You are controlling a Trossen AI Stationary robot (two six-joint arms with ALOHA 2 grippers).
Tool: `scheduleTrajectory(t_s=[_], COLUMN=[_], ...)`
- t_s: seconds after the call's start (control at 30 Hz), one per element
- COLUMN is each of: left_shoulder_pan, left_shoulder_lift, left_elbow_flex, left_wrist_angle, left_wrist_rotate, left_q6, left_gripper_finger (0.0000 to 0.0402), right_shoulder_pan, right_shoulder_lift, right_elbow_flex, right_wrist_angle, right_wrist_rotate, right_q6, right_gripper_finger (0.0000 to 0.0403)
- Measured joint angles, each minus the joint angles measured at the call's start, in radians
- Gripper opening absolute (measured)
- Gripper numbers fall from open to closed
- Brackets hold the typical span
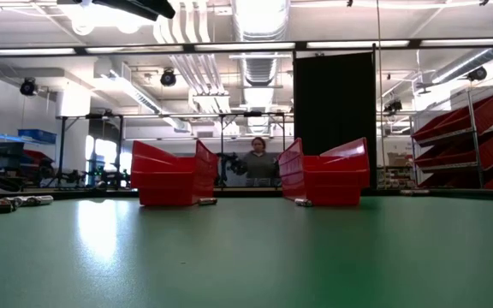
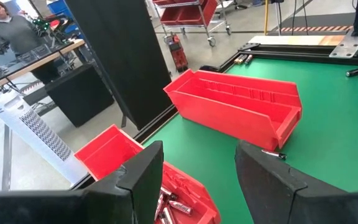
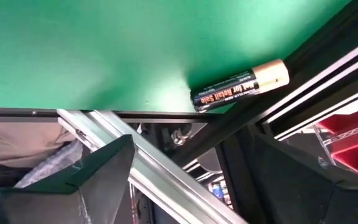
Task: Sort batteries
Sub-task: Put the black battery into the right red bin
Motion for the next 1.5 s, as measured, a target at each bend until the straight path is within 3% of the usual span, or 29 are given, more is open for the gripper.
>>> scheduleTrajectory(t_s=[0.4,0.63,0.73,1.0,1.33,1.5], left_shoulder_pan=[0.000,-0.003,-0.008,-0.027,-0.027,-0.027], left_shoulder_lift=[0.000,0.000,0.000,0.000,0.000,0.000], left_elbow_flex=[0.000,0.000,-0.001,-0.001,-0.002,-0.002], left_wrist_angle=[0.000,-0.021,-0.080,-0.349,-0.352,-0.352], left_wrist_rotate=[0.000,0.000,0.000,-0.002,-0.018,-0.018], left_q6=[0.000,-0.006,-0.055,-0.395,-0.412,-0.412], left_gripper_finger=[0.0180,0.0180,0.0180,0.0180,0.0180,0.0180], right_shoulder_pan=[-0.024,-0.012,-0.012,-0.030,-0.077,-0.081], right_shoulder_lift=[0.000,0.023,0.028,0.020,0.011,0.011], right_elbow_flex=[0.006,0.003,0.003,0.004,0.052,0.052], right_wrist_angle=[0.043,-0.057,-0.047,-0.045,-0.167,-0.189], right_wrist_rotate=[0.052,0.066,0.100,0.167,0.245,0.244], right_q6=[-0.009,-0.007,-0.007,-0.027,-0.087,-0.072], right_gripper_finger=[0.0325,0.0333,0.0332,0.0319,0.0312,0.0280])
